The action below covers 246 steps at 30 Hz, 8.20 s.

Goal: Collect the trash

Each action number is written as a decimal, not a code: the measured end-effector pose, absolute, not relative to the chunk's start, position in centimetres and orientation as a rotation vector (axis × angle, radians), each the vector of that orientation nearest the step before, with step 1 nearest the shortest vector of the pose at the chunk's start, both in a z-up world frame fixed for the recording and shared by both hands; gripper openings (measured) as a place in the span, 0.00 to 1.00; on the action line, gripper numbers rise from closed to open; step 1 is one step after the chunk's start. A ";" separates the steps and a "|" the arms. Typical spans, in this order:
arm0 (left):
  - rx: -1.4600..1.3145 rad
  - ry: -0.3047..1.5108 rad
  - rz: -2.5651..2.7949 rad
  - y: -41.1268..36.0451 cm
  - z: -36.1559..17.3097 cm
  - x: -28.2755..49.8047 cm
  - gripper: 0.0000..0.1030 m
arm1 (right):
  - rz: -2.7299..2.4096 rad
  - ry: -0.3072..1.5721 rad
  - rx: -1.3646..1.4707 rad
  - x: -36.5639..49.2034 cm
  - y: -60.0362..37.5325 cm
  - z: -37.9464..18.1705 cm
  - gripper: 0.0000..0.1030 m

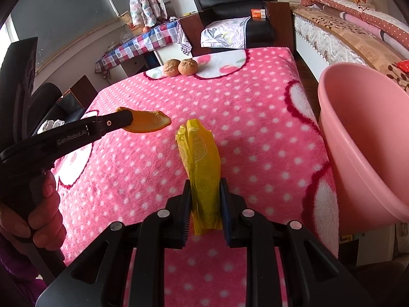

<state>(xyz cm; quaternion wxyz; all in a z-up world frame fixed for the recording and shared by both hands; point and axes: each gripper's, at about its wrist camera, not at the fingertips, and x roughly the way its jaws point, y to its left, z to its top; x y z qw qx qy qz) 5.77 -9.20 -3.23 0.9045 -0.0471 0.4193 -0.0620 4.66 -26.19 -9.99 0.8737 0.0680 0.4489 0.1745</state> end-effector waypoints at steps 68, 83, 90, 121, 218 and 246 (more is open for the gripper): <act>0.126 0.827 -0.523 -31.8 -1.2 6.8 0.07 | 0.006 0.800 0.352 5.2 -45.6 -8.5 0.20; 0.106 0.855 -0.527 -31.7 -2.2 8.0 0.07 | 0.025 0.828 0.334 7.1 -44.9 -8.9 0.20; 0.097 0.850 -0.537 -31.6 -2.3 7.8 0.07 | 0.023 0.828 0.331 7.4 -44.6 -8.7 0.20; 0.036 0.724 -0.436 -24.3 3.1 5.2 0.53 | 0.041 0.865 0.248 7.9 -43.0 -6.3 0.34; 0.000 0.656 -0.267 -16.1 3.2 -4.4 0.55 | 0.046 0.555 0.207 -4.7 -32.0 -1.1 0.68; -0.007 0.667 -0.271 -15.9 2.4 -4.5 0.54 | 0.046 0.563 0.207 -4.7 -32.0 -1.3 0.68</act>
